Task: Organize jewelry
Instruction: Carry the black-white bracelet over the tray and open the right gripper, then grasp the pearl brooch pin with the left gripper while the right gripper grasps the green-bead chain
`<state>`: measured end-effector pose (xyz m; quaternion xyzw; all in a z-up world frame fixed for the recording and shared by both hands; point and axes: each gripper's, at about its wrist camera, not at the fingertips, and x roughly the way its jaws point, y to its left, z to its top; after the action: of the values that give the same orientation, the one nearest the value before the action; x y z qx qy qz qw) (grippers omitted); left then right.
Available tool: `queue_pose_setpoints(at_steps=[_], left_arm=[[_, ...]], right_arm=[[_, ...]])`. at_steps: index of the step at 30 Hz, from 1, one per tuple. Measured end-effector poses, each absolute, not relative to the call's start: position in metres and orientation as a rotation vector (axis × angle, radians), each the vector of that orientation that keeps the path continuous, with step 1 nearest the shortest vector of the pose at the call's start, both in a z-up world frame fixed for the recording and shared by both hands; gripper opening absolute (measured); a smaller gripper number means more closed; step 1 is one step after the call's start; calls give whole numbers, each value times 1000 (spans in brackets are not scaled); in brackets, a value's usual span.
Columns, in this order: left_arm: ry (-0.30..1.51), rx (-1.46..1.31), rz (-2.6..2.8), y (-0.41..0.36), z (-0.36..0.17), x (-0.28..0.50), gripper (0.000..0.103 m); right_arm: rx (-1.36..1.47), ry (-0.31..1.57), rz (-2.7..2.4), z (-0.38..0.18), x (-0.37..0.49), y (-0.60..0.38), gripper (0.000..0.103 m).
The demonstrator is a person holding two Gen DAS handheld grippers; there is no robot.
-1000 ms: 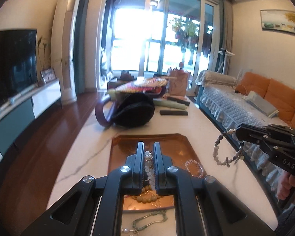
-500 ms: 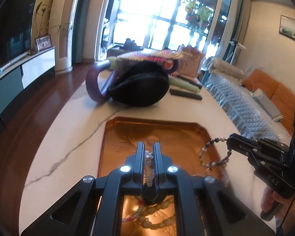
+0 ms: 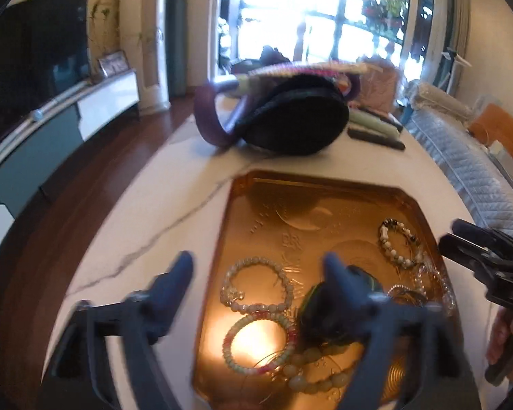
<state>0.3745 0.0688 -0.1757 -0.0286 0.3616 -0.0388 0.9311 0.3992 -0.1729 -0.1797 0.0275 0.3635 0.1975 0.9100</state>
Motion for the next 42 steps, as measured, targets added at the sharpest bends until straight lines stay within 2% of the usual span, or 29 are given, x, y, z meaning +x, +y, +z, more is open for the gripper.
queue_pose_setpoints(at_steps=[14, 21, 22, 24, 25, 27, 29, 30, 34, 38, 42], left_arm=[[646, 33, -91, 76, -134, 289, 85], [648, 24, -64, 107, -131, 255, 86], [649, 33, -69, 110, -130, 252, 86], [662, 59, -69, 112, -132, 249, 86], [672, 76, -69, 114, -135, 248, 86], [683, 104, -75, 117, -139, 246, 86], [686, 121, -63, 123, -144, 244, 86], [694, 120, -64, 128, -146, 245, 86], [742, 100, -126, 143, -159, 249, 83], [793, 175, -225, 139, -177, 248, 72], [858, 245, -331, 127, -194, 244, 70]], right_arm=[[28, 658, 451, -121, 308, -153, 71], [-69, 649, 539, -127, 257, -127, 70], [-113, 650, 557, -131, 252, -118, 68], [-153, 664, 600, -138, 247, -106, 55], [-166, 677, 629, -144, 246, -100, 52], [-185, 698, 663, -151, 245, -91, 37], [-219, 720, 708, -160, 244, -79, 26], [-232, 725, 722, -163, 244, -75, 24], [-250, 749, 776, -175, 250, -62, 23], [-259, 763, 811, -185, 252, -58, 23], [-299, 779, 812, -194, 253, -53, 23]])
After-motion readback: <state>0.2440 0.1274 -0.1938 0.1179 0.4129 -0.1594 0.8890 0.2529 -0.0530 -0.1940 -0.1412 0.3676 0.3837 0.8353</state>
